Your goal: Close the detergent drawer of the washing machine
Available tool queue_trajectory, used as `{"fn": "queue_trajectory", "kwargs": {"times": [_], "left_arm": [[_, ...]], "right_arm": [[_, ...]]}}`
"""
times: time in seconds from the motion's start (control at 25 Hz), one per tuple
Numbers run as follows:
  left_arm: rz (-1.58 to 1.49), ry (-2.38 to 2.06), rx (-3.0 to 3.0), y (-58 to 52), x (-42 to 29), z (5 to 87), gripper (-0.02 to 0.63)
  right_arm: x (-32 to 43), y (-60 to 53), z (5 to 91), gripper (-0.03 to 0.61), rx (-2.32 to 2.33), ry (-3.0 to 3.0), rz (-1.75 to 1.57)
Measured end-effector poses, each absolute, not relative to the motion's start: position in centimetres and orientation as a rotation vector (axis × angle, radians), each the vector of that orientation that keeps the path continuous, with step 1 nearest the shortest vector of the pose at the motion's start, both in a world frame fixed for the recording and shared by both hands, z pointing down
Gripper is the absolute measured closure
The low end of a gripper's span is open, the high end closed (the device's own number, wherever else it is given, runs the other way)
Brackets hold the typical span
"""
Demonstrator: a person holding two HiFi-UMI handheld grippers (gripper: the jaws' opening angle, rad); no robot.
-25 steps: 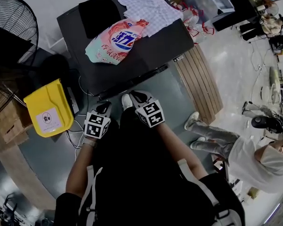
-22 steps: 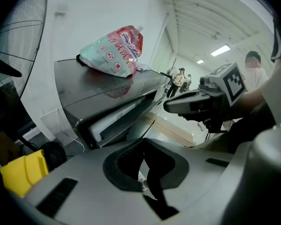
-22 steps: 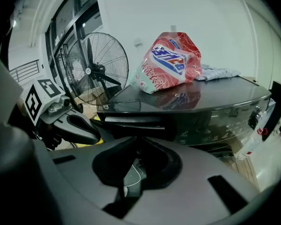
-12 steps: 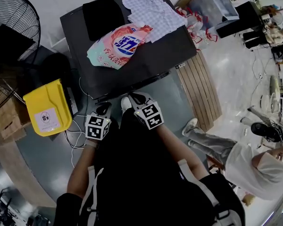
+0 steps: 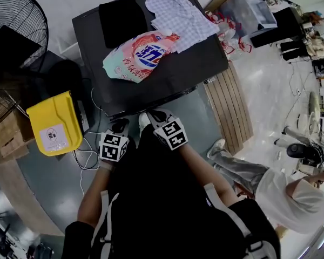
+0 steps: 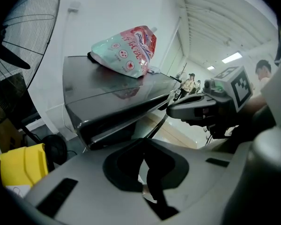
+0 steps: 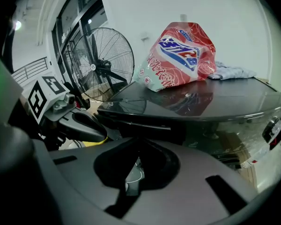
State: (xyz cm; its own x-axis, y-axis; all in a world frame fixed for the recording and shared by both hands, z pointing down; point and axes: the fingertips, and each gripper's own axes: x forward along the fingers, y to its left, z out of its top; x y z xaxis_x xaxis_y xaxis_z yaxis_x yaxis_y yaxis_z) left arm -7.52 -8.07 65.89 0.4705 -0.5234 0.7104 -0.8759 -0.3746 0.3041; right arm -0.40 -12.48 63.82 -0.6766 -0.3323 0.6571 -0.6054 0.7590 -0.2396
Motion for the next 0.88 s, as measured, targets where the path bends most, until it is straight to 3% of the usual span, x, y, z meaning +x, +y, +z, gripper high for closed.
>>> {"fn": "queue_trajectory", "kwargs": {"times": [0.88], "left_arm": [[0.699,-1.105,2.059,-9.7,-8.1,66.4,0.603]], "right_arm": [[-4.4,-12.3,64.0,0.561,0.483,-2.373,0.515]]}}
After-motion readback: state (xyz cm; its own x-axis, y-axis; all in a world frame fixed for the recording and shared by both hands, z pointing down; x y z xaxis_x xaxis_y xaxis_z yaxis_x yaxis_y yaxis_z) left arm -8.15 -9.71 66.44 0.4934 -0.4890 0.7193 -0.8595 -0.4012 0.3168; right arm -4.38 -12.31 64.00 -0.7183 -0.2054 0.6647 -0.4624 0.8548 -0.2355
